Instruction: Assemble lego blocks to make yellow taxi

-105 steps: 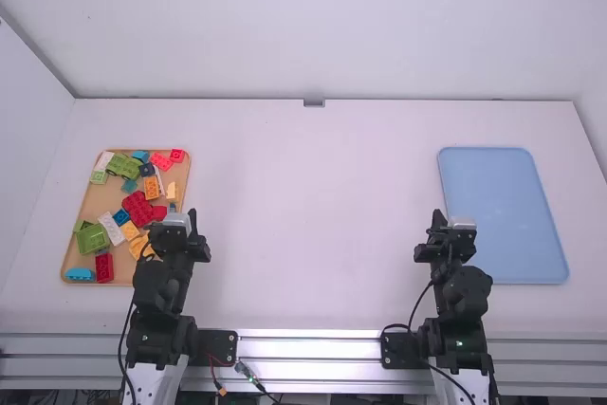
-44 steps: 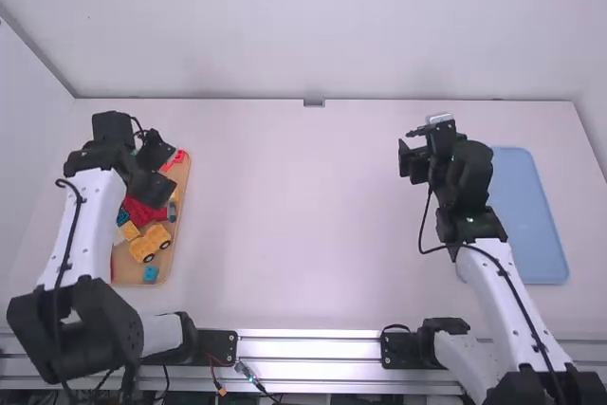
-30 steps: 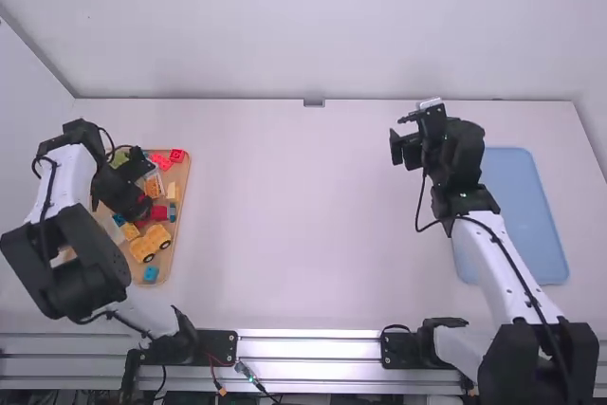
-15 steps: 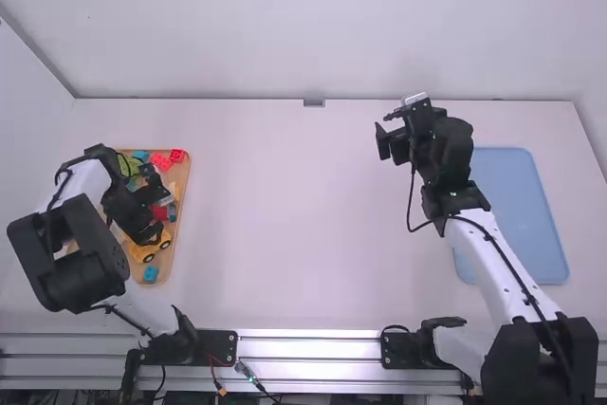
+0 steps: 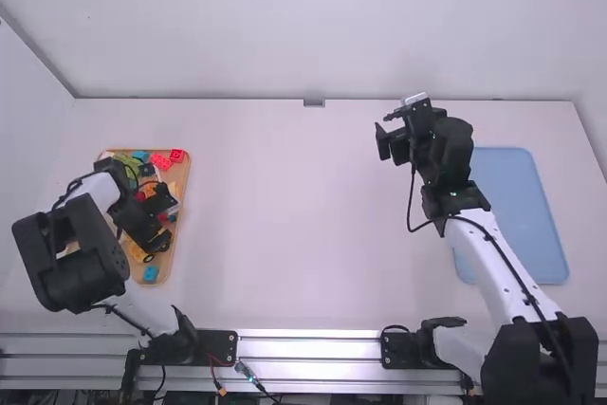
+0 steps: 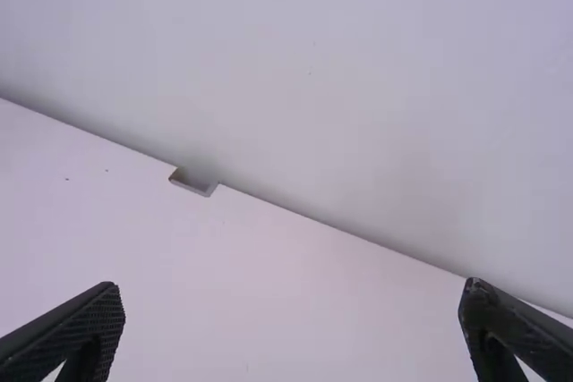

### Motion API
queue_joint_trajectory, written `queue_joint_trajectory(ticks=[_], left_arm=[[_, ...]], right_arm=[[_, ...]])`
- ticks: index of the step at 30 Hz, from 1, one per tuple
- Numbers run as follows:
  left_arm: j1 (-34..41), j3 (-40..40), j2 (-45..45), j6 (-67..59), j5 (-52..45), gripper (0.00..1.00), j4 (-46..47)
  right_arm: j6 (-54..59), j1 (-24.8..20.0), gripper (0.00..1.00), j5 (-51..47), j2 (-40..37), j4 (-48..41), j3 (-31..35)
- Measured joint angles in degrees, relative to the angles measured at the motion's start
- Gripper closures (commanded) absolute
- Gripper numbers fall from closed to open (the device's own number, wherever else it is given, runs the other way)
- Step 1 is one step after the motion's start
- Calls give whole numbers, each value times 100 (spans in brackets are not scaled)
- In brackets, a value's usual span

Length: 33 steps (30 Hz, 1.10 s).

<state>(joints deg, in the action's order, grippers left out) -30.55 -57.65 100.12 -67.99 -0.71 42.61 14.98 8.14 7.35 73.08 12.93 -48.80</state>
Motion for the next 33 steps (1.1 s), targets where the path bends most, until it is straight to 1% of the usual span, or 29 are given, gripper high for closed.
queue_joint_trajectory(ticks=[4,9,13,14,15,16,19,21,23,24,25,27,28,29,30,33], left_arm=[[2,142,0,-24,-63,2,-295],[2,402,0,-205,-90,9,-531],[0,452,-11,-267,-98,13,-774],[0,470,-4,-280,-103,15,-844],[2,490,-4,-275,-105,22,-885],[0,540,-7,-304,-98,28,-925],[2,619,-4,-319,-101,30,-907],[2,627,-4,-326,-101,34,-898],[2,627,-4,-323,-101,44,-916],[2,627,-4,-323,-101,45,-914],[4,627,-4,-334,-101,50,-909],[7,610,-7,-343,-101,47,-903],[9,599,-7,-295,-101,47,-905],[9,581,-4,-254,-98,49,-896],[9,573,-4,-216,-98,50,-883],[7,431,-4,-46,-94,49,-728]], right_arm=[[0,0,1,-2,0,0,0],[2,0,1,-2,-2,7,0],[0,0,1,0,-2,17,0],[-2,0,1,0,0,20,0],[0,0,1,0,-2,17,0],[0,0,1,0,-2,17,0],[-2,0,1,-2,-2,17,0],[0,0,1,-2,-2,17,0],[-2,0,1,0,-2,20,0],[0,0,1,-2,-2,17,0],[2,0,1,0,0,20,0],[0,0,1,-2,-2,20,0],[-2,0,1,0,0,17,0],[0,0,1,0,-2,17,0],[-2,0,1,-2,0,15,0],[0,0,1,-2,0,20,0]])
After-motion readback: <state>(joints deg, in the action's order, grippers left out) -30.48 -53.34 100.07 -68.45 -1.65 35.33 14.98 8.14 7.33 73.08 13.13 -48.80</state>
